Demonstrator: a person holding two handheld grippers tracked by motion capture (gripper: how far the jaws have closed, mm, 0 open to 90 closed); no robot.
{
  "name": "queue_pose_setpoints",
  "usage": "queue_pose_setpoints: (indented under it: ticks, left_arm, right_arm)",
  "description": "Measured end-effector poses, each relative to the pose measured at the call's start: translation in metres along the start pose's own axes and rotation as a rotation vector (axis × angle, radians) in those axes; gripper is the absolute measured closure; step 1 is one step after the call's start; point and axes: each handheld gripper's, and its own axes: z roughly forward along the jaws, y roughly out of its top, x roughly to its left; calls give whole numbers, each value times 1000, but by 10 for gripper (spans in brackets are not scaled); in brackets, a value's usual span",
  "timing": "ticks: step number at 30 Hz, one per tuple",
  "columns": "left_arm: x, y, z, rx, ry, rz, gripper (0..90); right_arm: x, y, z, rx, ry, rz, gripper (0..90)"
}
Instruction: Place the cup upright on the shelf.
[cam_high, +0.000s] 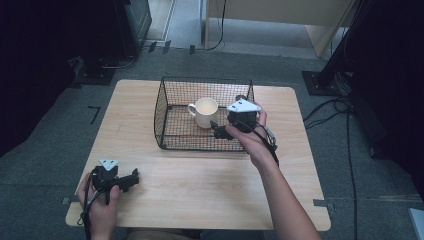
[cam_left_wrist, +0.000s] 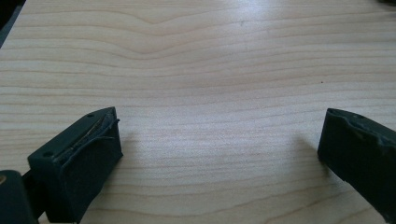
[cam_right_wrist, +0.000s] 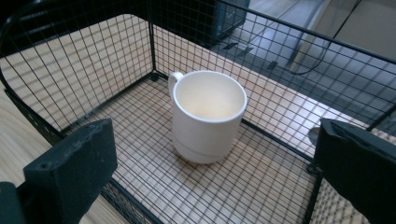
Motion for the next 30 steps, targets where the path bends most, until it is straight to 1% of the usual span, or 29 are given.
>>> queue_pose_setpoints:
  ticks: [2, 5, 8, 17, 18, 24, 26, 30]
  left_arm:
    - [0, 0, 0, -1, 0, -1, 0]
    - [0, 0, 0, 2, 0, 1, 0]
    - [0, 0, 0, 0, 1, 2, 0]
    - [0, 0, 0, -1, 1, 1, 0]
    - [0, 0, 0, -1, 1, 1, 0]
    - [0, 0, 0, 0, 1, 1, 0]
    - [0, 0, 0, 1, 1, 2, 0]
    - [0, 0, 0, 2, 1, 3, 0]
  right_arm:
    - [1, -7, -3, -3, 5, 10, 0]
    - [3, -17, -8, -3, -4, 21, 0]
    - [4, -25, -16, -17, 5, 35, 0]
    - [7, -49, -41, -35, 11, 49, 0]
    - [8, -52, -44, -35, 11, 45, 0]
    - [10, -69, -62, -46, -1, 67, 0]
    - [10, -74, -67, -47, 1, 77, 0]
    - [6, -88, -76, -50, -13, 101, 0]
